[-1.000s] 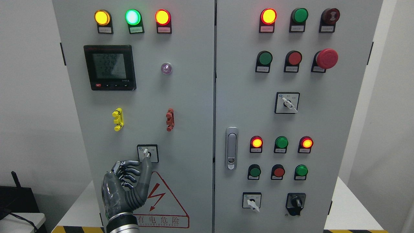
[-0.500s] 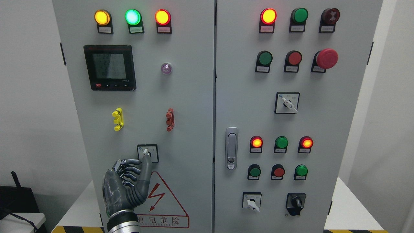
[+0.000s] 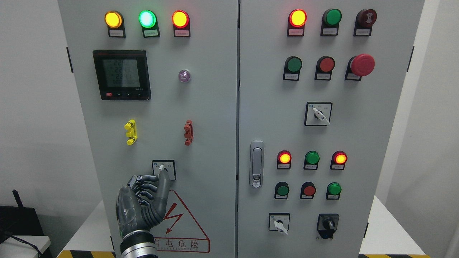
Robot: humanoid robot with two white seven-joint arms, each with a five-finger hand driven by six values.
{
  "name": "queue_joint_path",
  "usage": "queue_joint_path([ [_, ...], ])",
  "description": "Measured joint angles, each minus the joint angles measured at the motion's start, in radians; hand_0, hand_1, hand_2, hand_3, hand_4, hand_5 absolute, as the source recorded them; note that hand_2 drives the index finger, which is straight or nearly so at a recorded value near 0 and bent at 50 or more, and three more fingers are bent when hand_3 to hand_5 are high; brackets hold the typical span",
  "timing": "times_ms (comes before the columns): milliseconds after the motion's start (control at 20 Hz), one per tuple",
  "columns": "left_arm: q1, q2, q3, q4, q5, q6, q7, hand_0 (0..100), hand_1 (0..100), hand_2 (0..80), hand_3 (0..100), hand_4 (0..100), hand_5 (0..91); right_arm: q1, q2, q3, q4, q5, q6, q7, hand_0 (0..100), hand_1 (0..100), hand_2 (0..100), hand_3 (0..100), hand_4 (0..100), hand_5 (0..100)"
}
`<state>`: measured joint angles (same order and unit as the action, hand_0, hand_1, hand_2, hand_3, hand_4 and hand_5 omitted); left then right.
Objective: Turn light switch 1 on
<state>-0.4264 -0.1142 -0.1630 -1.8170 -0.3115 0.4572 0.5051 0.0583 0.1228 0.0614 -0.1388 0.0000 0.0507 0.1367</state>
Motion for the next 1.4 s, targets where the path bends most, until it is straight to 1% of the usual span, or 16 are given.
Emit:
queue_joint_path([
  [650, -0.015, 0.0, -0.008, 0.0, 0.0, 0.049, -0.001, 24, 35, 52.9, 76, 83, 80.8, 0.0, 0.0, 0.0, 0.0, 0.0, 0.0, -0.004, 12, 39, 0, 0, 0, 0],
  [1400, -0.03, -0.001, -0.013, -0.001, -0.003, 0.084, -0.006, 24, 36, 53.0, 76, 83, 80.4, 0.0, 0.0, 0.0, 0.0, 0.0, 0.0, -0.001, 12, 39, 0, 0, 0, 0],
])
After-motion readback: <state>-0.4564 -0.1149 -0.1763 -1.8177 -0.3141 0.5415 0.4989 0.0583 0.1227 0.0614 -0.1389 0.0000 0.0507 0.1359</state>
